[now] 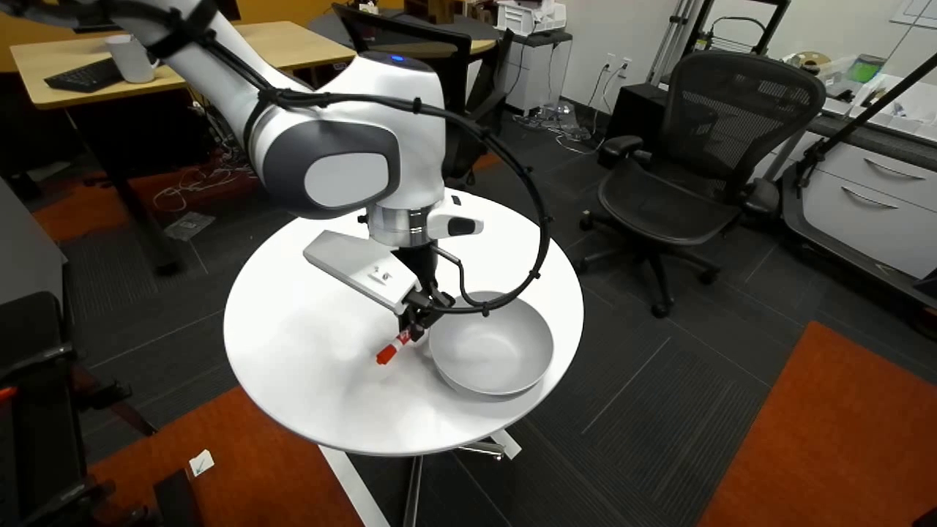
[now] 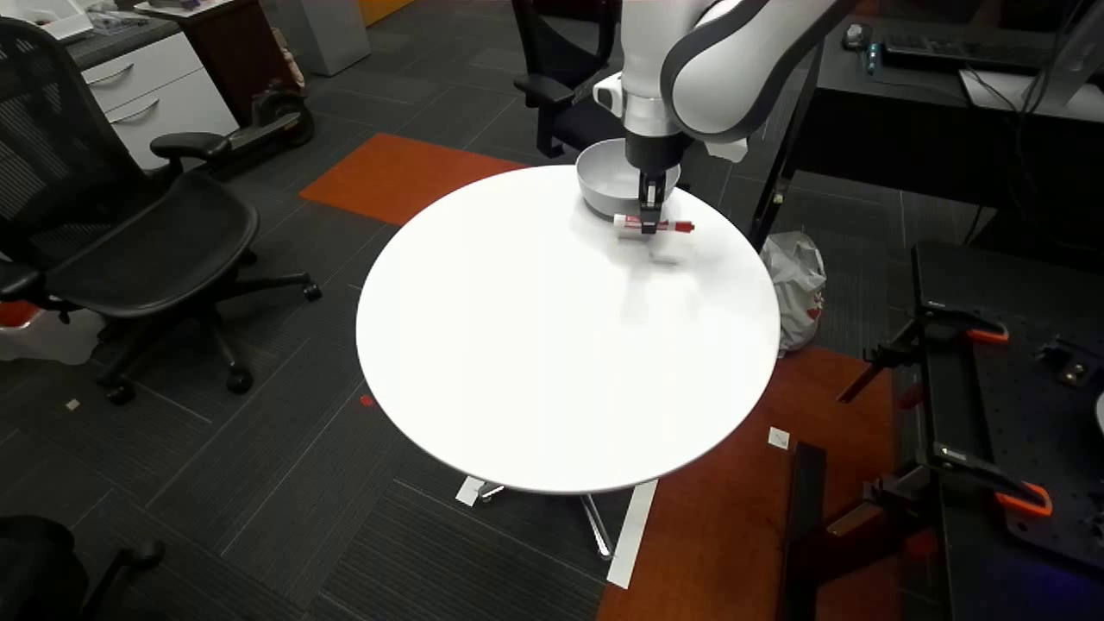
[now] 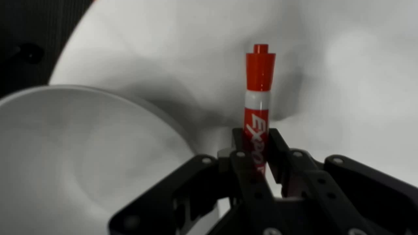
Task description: Move the marker closer to the bowl
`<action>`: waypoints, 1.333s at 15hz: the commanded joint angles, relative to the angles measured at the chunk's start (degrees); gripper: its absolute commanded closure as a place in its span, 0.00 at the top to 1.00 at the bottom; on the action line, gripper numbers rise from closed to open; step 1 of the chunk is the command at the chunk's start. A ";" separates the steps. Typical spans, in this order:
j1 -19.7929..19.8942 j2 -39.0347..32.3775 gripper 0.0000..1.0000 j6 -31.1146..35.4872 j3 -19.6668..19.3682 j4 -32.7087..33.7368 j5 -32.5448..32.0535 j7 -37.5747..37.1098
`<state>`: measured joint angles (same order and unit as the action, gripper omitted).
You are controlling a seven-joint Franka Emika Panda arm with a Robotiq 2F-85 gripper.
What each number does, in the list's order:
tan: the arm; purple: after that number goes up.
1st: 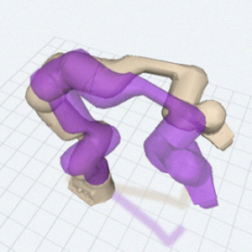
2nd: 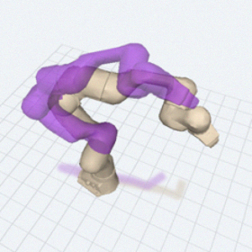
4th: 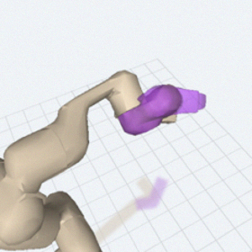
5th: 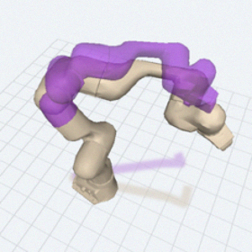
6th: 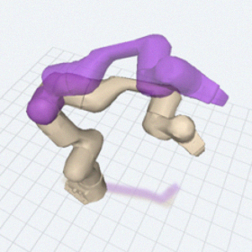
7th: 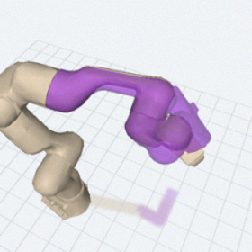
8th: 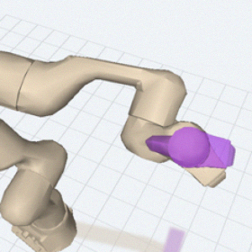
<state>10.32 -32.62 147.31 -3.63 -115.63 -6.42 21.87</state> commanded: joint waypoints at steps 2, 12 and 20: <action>1.89 0.90 0.05 -4.57 -1.07 1.53 1.96 -4.71; 0.68 0.19 0.34 -5.97 -1.59 1.37 3.24 -11.45; 0.03 1.23 0.98 -5.74 -2.01 0.04 2.83 -13.10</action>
<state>11.52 -32.61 142.78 -4.82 -115.16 -3.10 10.85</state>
